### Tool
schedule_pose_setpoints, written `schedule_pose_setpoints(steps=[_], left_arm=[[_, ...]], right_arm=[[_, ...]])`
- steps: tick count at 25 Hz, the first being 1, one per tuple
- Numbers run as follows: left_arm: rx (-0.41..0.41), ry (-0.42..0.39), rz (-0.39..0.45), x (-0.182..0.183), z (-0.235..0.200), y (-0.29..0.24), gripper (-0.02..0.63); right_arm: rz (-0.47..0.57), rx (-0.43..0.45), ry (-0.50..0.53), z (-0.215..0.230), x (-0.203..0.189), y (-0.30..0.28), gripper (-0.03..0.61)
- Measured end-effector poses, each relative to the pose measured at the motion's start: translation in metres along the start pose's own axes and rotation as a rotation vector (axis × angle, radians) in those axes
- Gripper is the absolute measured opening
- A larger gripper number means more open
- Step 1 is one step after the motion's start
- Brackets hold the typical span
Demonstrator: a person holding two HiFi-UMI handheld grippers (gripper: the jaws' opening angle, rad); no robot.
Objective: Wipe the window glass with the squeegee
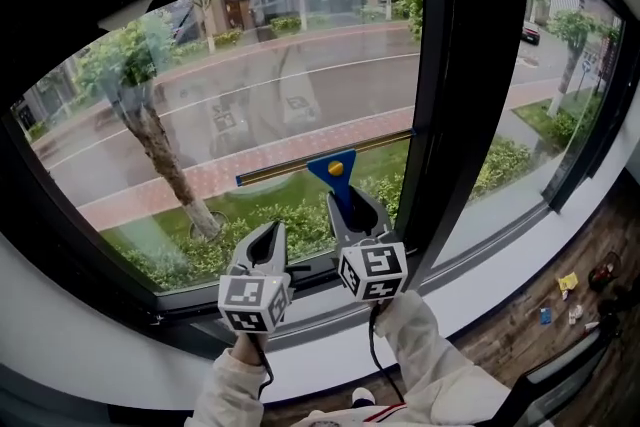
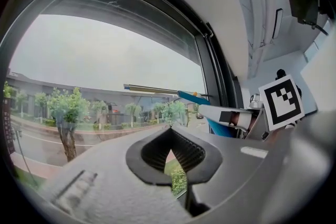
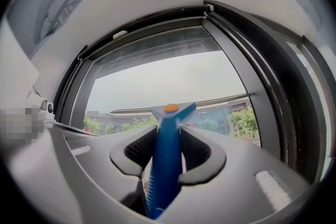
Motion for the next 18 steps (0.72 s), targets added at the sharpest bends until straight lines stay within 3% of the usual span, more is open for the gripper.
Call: schedule_pose_setpoints(steps=[18], left_arm=[[0.025, 0.064, -0.105, -0.065, 0.004, 0.019, 0.000]], right_arm=[[-0.110, -0.014, -0.015, 0.004, -0.071, 0.041, 0.143]])
Point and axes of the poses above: the fingertips, and each gripper's own axes: y backward along the fingers, z to its right, x out of its top, the point moved 8 cm from there along y, backward along the fingers, and after that the axes turned 15 degrees about z, right-handed, at the moved point
